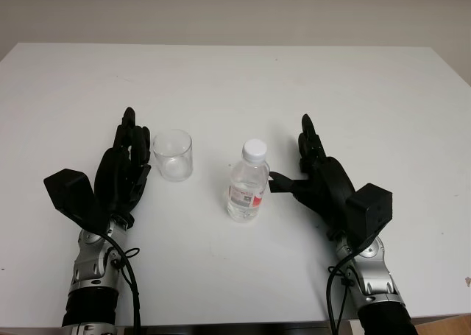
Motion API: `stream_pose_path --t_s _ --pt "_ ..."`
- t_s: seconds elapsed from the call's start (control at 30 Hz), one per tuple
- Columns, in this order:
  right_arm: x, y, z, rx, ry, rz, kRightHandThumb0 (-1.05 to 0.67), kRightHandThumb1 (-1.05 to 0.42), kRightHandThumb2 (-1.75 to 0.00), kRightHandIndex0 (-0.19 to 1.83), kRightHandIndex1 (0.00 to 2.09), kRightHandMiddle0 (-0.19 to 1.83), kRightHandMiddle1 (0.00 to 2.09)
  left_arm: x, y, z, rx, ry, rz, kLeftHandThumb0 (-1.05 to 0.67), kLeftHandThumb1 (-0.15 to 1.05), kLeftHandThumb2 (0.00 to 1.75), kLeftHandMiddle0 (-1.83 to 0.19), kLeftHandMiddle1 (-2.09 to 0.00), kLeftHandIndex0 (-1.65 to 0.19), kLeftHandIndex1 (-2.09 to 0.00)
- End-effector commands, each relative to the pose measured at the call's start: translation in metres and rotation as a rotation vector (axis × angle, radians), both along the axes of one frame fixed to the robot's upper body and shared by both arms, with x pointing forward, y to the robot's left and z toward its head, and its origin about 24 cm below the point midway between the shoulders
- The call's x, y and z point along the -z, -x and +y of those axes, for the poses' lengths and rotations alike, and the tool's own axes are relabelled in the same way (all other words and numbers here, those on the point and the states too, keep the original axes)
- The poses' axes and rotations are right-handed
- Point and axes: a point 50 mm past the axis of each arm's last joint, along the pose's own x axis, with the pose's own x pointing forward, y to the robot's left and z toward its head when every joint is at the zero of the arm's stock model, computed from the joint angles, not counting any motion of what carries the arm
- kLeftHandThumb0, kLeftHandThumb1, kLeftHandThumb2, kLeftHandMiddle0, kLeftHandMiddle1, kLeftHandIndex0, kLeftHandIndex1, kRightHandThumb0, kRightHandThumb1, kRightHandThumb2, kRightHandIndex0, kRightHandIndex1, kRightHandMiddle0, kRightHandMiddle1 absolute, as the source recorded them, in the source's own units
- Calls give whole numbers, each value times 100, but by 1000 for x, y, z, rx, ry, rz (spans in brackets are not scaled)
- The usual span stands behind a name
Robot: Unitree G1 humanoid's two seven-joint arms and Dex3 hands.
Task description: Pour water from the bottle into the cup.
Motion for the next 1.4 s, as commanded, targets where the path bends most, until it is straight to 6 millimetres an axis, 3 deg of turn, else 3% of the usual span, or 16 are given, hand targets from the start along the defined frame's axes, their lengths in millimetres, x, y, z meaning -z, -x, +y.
stream_pose_path --t_s 0.0,0.17,0.47,0.77,1.37 --pt "-13 -5 -13 5 3 -60 -92 -92 -6 -19 0 -19 0 -5 -4 1 1 -9 -22 -70 105 60 12 -5 14 -5" --pt "-44 0 -28 -106 43 -145 -98 -91 -5 -19 0 -19 0 -4 -3 1 0 4 -25 -69 105 60 12 -5 14 -5" --pt "-58 27 4 -331 8 -183 -100 -90 -5 -19 0 -19 0 -7 -5 2 2 -10 -28 -70 105 59 11 -6 14 -5" --pt "-49 37 30 -460 -4 -147 -95 -87 -4 -19 0 -19 0 -7 -4 2 0 -20 -30 -70 105 60 12 -5 14 -5" --pt "-10 20 61 -489 -17 -53 -93 -88 -6 -19 0 -19 0 -5 -3 1 -6 5 -25 -70 105 59 11 -5 14 -6"
